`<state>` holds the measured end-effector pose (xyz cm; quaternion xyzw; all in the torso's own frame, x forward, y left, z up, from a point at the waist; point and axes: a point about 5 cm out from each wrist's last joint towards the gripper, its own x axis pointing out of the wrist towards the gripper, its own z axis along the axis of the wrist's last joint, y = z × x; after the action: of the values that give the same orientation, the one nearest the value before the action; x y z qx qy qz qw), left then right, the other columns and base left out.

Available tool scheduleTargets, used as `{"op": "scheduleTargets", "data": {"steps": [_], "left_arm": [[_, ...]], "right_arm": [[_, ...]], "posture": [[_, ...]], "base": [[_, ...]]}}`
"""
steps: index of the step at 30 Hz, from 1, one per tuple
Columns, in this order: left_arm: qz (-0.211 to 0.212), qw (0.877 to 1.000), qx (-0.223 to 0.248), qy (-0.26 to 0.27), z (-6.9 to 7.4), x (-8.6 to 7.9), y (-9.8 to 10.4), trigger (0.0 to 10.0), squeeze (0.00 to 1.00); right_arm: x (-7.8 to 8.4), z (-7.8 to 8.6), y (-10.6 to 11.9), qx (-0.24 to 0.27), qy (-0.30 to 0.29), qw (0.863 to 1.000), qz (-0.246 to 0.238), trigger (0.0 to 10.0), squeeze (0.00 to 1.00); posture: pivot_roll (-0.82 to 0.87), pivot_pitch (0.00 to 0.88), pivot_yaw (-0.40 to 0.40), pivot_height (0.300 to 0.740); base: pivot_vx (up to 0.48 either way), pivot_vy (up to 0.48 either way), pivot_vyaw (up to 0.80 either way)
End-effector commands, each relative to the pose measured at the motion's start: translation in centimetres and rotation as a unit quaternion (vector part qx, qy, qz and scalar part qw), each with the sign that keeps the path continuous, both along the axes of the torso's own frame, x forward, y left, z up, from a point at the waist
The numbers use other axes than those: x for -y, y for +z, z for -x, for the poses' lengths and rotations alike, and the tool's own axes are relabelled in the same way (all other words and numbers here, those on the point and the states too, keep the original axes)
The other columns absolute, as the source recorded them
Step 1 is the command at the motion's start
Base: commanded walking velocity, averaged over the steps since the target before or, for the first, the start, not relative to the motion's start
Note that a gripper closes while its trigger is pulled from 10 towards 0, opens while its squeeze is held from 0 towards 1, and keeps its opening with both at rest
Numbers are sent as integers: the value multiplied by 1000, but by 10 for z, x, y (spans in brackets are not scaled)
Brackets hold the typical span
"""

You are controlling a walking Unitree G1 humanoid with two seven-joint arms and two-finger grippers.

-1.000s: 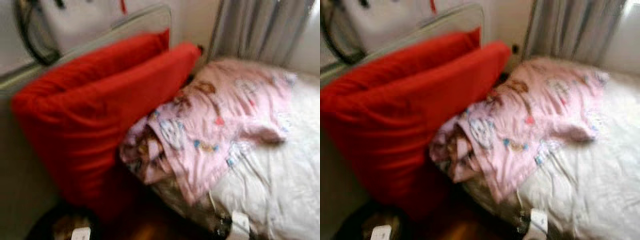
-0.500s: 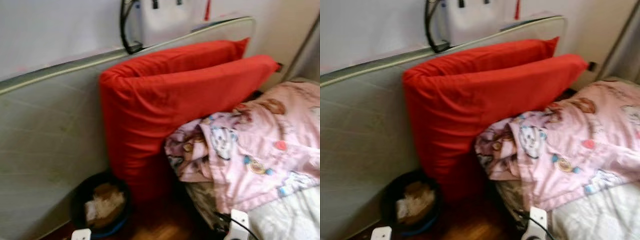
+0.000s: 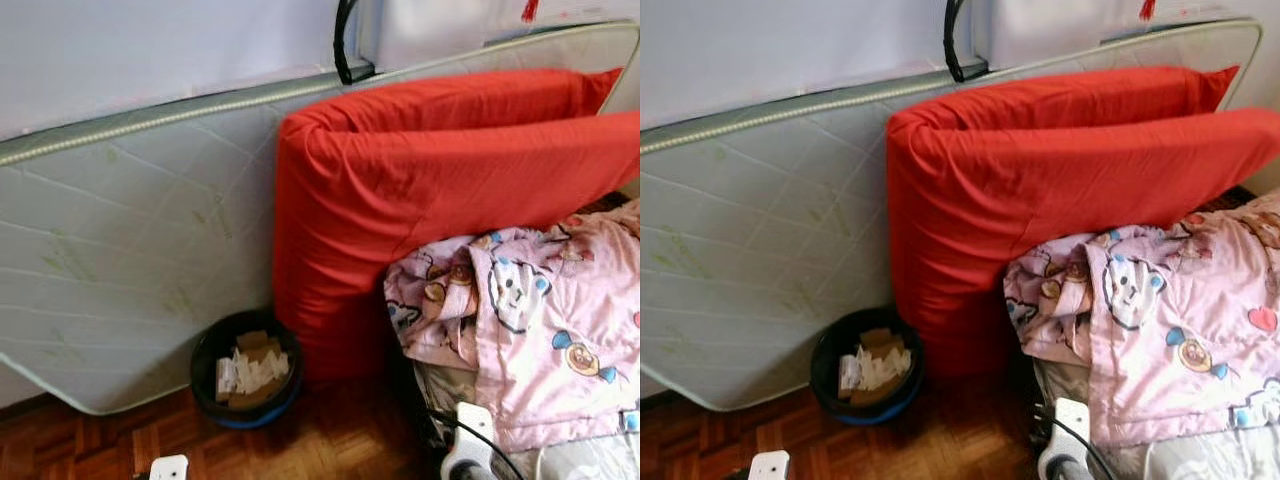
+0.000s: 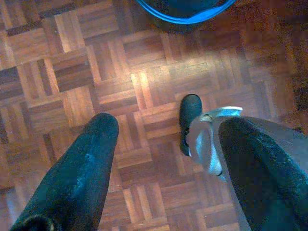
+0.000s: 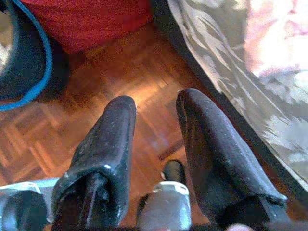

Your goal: Clean up the room

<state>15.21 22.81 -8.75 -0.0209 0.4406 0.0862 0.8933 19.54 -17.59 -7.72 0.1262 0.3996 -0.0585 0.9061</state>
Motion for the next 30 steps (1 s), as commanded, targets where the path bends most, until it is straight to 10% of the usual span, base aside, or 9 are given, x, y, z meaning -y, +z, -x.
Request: {"op": "scheduleTargets", "data": {"steps": [1, 30], "left_arm": [[-1, 1000, -8, 2, 4, -3, -1, 10000, 0], [-7, 1000, -5, -2, 3, -3, -1, 10000, 0]], "right_arm": [[-4, -1, 0, 2, -1, 1000, -1, 10000, 0], [-7, -3, 1, 1, 2, 1000, -4, 10000, 0]], "posture": [[13, 89, -11, 740], [17, 83, -11, 740]], "base": [[0, 0, 0], [0, -65, -626]]}}
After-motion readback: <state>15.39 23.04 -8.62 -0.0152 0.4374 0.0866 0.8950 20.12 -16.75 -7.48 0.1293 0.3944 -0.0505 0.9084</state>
